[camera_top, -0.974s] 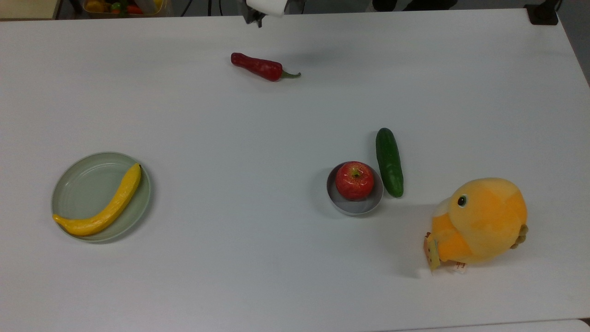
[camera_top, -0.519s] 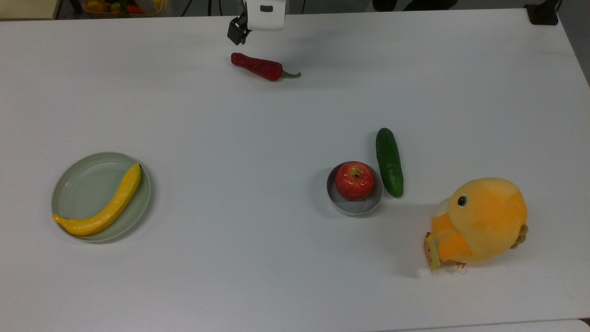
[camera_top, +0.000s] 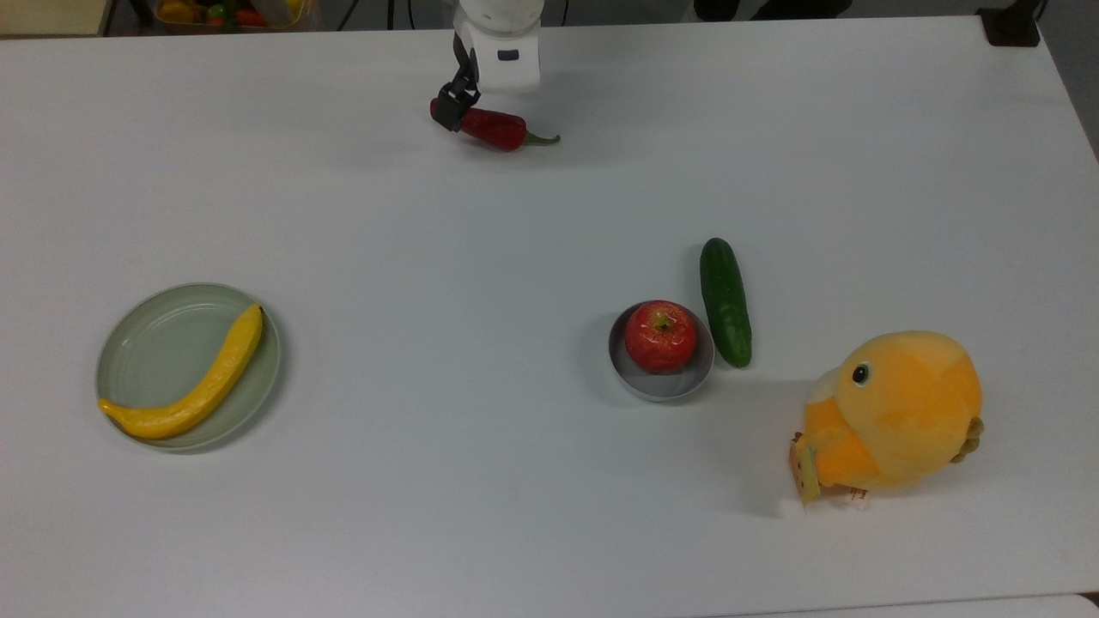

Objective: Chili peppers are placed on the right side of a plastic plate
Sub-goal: 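Move the gripper down over the red chili pepper, then close the gripper on the red chili pepper and lift it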

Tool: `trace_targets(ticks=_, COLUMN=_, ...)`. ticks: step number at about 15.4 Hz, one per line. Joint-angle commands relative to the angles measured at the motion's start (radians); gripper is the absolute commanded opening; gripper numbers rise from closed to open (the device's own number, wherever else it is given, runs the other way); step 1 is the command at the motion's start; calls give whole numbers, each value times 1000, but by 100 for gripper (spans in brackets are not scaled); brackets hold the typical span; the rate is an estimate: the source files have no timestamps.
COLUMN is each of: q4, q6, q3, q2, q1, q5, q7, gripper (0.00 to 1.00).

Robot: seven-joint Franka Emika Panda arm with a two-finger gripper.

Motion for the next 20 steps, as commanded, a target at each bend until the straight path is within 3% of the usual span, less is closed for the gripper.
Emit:
trace_targets(ticks=1, q4=-23, q6=38, q3=-1, q2=13, q1=8, q5=-43, q7=-20, gripper=100)
trace_targets(ticks=4, q4=-23, q6=41, q3=-1, q2=27, q1=12, q5=-51, q7=-20, gripper=95)
trace_targets(ticks=11, q4=-33, q6=41, q3=1, q2=50, q1=15, q5=-67, q7=-19, gripper=70)
trace_targets(ticks=17, q4=-36, q6=40, q3=1, q2=50, q1=15, q5=-71, q7=-11, gripper=17)
trace_targets(ticks=18, q4=-35, q6=35, q3=1, q2=48, q1=14, q5=-71, q7=-11, gripper=11)
trace_targets(ticks=20, q4=-30, q6=27, q3=1, q2=42, q1=8, q5=-71, q7=-8, gripper=10)
